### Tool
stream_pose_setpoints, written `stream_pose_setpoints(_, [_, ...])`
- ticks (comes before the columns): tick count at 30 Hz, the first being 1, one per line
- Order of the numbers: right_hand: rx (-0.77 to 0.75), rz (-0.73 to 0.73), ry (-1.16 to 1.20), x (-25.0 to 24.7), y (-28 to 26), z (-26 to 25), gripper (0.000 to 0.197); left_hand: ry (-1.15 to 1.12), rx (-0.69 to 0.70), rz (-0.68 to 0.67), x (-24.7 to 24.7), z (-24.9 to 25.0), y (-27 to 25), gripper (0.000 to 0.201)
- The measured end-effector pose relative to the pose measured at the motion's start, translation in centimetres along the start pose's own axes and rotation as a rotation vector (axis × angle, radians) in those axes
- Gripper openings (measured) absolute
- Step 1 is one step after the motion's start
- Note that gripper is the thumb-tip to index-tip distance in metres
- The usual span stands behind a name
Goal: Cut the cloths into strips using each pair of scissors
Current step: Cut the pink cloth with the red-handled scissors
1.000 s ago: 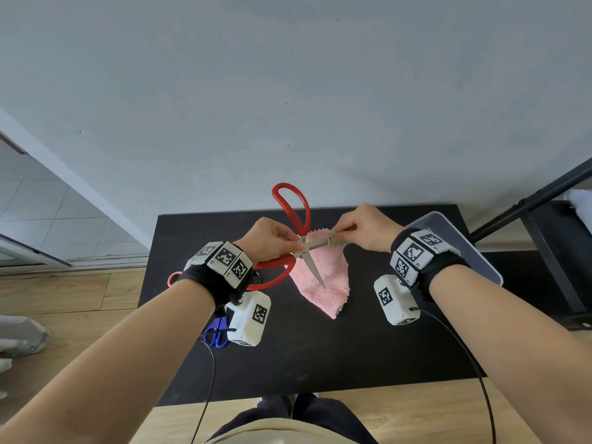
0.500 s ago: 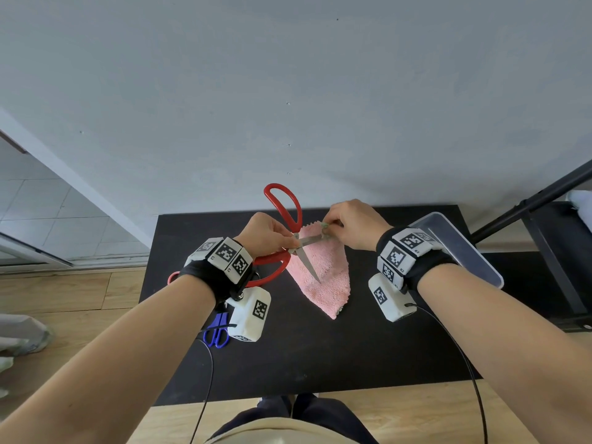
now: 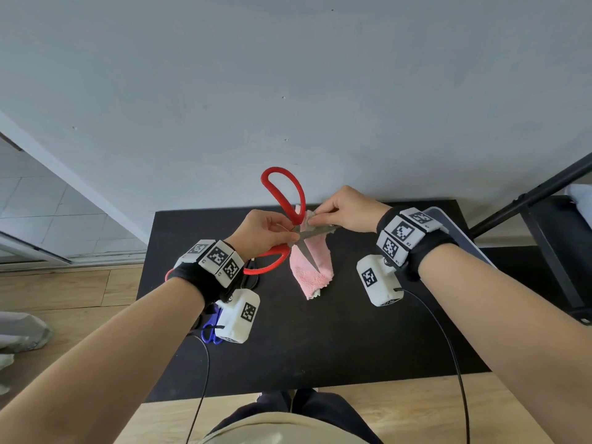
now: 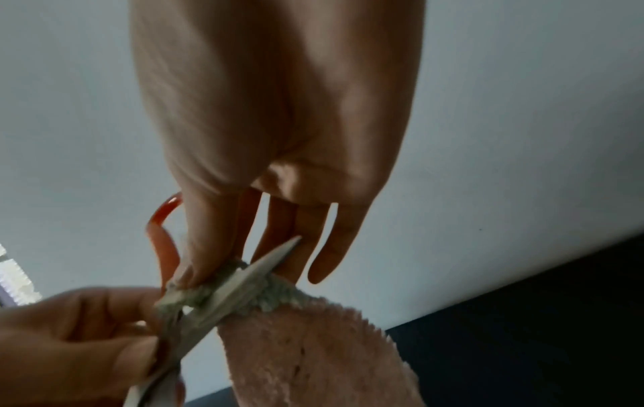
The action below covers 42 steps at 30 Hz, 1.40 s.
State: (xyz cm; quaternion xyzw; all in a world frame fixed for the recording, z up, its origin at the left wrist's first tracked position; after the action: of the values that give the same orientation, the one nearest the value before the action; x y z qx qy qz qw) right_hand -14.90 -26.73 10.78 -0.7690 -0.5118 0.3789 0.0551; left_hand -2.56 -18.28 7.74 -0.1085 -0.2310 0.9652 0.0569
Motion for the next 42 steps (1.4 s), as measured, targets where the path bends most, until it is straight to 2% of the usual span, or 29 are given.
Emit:
stream_pose_setpoints(5, [0.004,-0.094,-0.023,1.1,0.5,-0.8,0.022,0.11,0.011,-0.022,0.1,0.7,0.3,0.014])
stream_pose_setpoints(11, [0.001,-0.079,-0.015,0.7,0.7,-0.5,0.023,0.154,-0.006,0.016,-0.9,0.9,0.5,0.017])
stream_pose_setpoints(14, [0.056,-0.08,-0.004,1.1,1.1,0.1,0.05,0.166,0.001,0.016,-0.9,1.0,0.5,0.017])
stream_pose_setpoints(15, [0.075,-0.078,0.002,1.1,1.1,0.2,0.052,0.165,0.002,0.013,-0.9,1.1,0.5,0.016])
stream_pose_setpoints(18, [0.052,-0.101,0.008,1.2,1.1,-0.1,0.026,0.16,0.004,0.003,-0.7,1.1,0.6,0.018])
stream_pose_setpoints(20, [0.032,-0.091,0.017,1.2,1.0,-0.4,0.02,0.161,0.008,0.001,-0.6,1.2,0.7,0.019])
stream_pose_setpoints(26, [0.015,-0.027,-0.028,1.3,1.7,-0.9,0.025,0.144,0.014,0.046,-0.9,1.2,1.0,0.016])
stream_pose_setpoints(42, [0.004,0.048,-0.042,1.2,1.6,-0.5,0.025,0.147,-0.01,0.043,-1.1,0.4,1.4,0.02])
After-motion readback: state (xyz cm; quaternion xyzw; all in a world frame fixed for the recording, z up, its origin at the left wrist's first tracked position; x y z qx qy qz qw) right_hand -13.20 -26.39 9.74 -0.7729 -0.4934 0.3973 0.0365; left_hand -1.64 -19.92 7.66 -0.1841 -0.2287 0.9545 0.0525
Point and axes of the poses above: each hand's wrist, its own y-axis towards the middle knuckle, its own x-axis out of the palm, z = x × y, the point moved 8 cm from there along y, towards the middle knuckle, and after that the axes turned 10 degrees about -z, right-handed, at the moved point
